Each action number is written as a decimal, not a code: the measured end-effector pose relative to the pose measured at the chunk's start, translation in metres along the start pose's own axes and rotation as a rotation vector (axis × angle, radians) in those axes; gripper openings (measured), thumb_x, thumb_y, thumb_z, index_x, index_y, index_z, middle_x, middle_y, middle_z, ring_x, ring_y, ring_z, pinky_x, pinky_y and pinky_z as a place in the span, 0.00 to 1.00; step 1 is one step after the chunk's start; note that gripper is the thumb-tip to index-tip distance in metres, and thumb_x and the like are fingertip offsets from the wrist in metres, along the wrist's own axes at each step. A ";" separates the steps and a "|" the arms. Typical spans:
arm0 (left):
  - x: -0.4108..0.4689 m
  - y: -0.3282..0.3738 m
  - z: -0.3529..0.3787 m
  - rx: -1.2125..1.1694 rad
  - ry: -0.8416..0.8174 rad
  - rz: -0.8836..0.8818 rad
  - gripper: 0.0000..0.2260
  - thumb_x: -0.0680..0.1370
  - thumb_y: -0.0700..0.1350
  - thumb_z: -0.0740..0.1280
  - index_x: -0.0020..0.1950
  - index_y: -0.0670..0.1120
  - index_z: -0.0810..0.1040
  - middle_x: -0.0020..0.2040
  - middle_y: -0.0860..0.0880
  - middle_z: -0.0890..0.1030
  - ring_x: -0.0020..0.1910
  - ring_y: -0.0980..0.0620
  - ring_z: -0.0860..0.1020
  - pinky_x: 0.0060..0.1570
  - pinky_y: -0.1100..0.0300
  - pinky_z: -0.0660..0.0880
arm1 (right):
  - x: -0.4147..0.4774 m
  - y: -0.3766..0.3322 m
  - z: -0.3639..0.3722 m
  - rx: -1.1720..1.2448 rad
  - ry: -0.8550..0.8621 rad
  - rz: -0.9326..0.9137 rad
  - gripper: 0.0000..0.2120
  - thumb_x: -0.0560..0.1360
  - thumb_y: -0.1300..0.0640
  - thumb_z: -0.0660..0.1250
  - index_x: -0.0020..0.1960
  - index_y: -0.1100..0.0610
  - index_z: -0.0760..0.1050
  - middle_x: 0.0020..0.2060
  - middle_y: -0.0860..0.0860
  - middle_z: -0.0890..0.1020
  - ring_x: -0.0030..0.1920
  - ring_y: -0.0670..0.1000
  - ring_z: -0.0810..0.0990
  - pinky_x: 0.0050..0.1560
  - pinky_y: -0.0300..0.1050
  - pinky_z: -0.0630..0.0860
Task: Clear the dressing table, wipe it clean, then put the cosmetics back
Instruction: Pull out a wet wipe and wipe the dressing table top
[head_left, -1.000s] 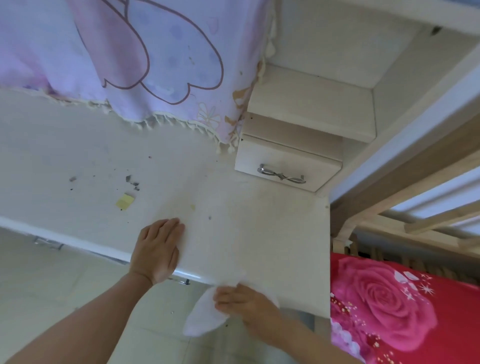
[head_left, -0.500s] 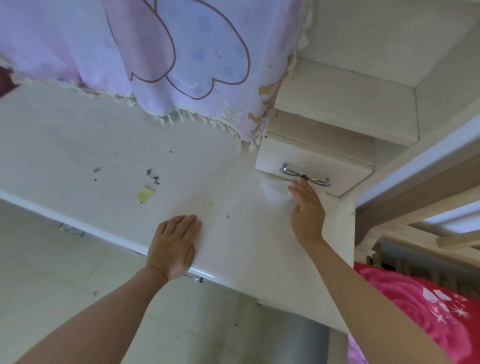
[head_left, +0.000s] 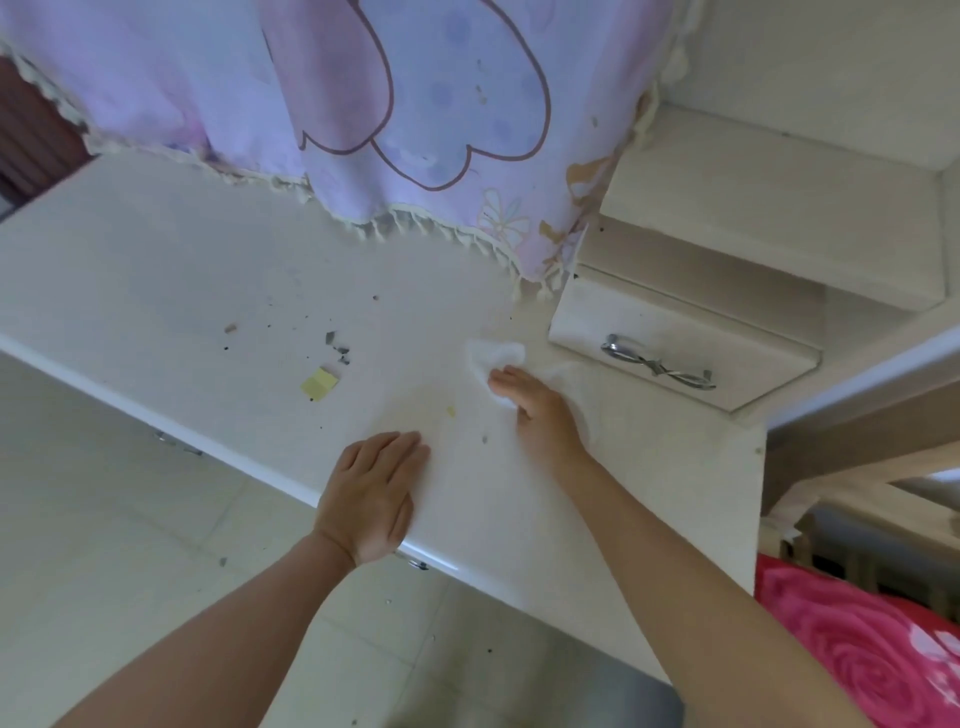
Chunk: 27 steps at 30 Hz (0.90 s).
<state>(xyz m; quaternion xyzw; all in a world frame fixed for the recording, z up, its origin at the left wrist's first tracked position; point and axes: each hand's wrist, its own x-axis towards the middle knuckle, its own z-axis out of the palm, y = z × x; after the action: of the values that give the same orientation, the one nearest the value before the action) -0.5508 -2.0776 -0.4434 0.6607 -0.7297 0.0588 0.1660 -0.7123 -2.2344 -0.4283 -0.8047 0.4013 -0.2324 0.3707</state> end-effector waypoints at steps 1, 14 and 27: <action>-0.001 0.001 0.000 -0.008 0.009 -0.008 0.19 0.68 0.44 0.56 0.57 0.41 0.70 0.53 0.40 0.81 0.54 0.44 0.70 0.52 0.53 0.66 | -0.001 -0.008 0.010 0.021 -0.005 -0.038 0.26 0.60 0.75 0.50 0.52 0.70 0.78 0.53 0.66 0.79 0.61 0.57 0.69 0.61 0.18 0.54; -0.035 -0.053 -0.048 -0.086 0.232 -0.235 0.14 0.73 0.41 0.54 0.56 0.40 0.71 0.57 0.37 0.76 0.58 0.40 0.68 0.56 0.50 0.64 | -0.106 -0.104 0.094 0.229 -0.062 0.084 0.16 0.65 0.58 0.55 0.35 0.62 0.81 0.35 0.56 0.84 0.41 0.48 0.76 0.47 0.27 0.66; -0.028 -0.249 -0.065 0.115 -0.083 -0.563 0.25 0.74 0.49 0.50 0.61 0.33 0.71 0.60 0.33 0.74 0.60 0.33 0.71 0.54 0.38 0.69 | 0.049 -0.088 0.010 0.216 0.307 0.263 0.16 0.73 0.74 0.58 0.49 0.60 0.80 0.49 0.56 0.82 0.43 0.39 0.79 0.45 0.20 0.69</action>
<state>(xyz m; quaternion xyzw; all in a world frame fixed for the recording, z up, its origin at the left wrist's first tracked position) -0.2931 -2.0607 -0.4245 0.8474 -0.5192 0.0248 0.1081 -0.6359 -2.2346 -0.3621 -0.6565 0.5272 -0.3432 0.4163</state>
